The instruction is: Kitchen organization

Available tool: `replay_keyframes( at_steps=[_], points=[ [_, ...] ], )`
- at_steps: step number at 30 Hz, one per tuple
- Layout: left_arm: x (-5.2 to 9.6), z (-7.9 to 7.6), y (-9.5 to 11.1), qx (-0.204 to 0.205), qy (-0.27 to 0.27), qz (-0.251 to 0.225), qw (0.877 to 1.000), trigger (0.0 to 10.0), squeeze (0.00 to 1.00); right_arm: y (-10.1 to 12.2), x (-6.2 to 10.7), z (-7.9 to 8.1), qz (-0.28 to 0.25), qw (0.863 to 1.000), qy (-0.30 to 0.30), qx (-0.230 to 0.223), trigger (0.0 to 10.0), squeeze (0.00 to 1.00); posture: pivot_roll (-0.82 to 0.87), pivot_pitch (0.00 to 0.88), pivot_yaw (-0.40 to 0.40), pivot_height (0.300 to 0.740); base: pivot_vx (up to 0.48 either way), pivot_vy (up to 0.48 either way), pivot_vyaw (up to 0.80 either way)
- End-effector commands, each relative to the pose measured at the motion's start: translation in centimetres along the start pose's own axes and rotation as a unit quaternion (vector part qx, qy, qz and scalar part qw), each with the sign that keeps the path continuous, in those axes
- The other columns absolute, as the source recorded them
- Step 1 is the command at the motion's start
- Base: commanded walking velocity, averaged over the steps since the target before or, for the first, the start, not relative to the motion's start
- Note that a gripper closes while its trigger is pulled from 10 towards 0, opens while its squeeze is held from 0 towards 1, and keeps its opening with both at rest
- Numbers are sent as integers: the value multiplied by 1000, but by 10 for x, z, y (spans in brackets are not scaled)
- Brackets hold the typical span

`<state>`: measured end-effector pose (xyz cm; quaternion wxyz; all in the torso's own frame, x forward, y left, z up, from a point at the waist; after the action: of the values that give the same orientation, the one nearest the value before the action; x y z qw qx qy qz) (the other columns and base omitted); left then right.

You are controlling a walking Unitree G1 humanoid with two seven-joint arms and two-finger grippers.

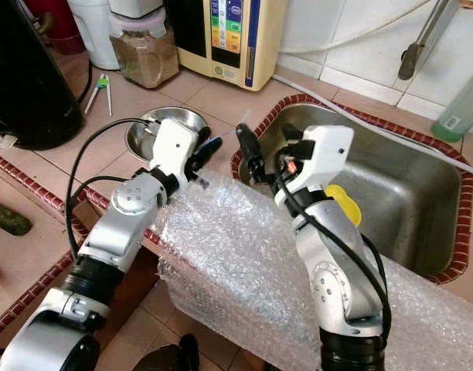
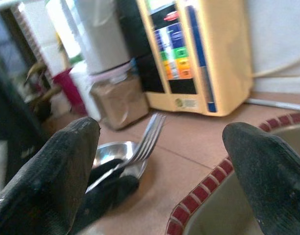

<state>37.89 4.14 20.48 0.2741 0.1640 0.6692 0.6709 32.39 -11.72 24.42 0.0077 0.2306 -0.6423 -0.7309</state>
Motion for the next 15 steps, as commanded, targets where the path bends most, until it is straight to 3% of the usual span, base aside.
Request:
replay_keyframes(
  at_steps=[1, 6, 15],
  points=[
    [0, -11, 7, -12, -24, -19, 999, 0, 0, 0, -1, -5, 0, 1000, -14, -25, 10000, 0, 10, 160, -12, 740, 0, 0, 0],
    [1, -26, 10, -33, -55, -32, 997, 0, 0, 1, -5, -6, -4, 998, -28, -62, 10000, 0, 9, 161, -13, 740, 0, 0, 0],
    [2, -35, 11, -55, -69, -39, 995, 0, 0, -5, -18, 6, 14, 996, -19, -87, 10000, 0, 9, 163, -13, 740, 0, 0, 0]
  ],
)
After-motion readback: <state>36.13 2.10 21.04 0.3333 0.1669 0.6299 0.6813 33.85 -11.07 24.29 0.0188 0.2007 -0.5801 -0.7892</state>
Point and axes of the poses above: a point about 5 cm out from each wrist's last joint towards the gripper, its own x axis pointing back from the gripper into the wrist, its own y axis along the axis of the wrist's last joint, z = x × y, the point moved 3 cm from there along -x, pointing out of the wrist towards the gripper, and after that the axes turned 14 degrees about x, right-handed, at the moved point
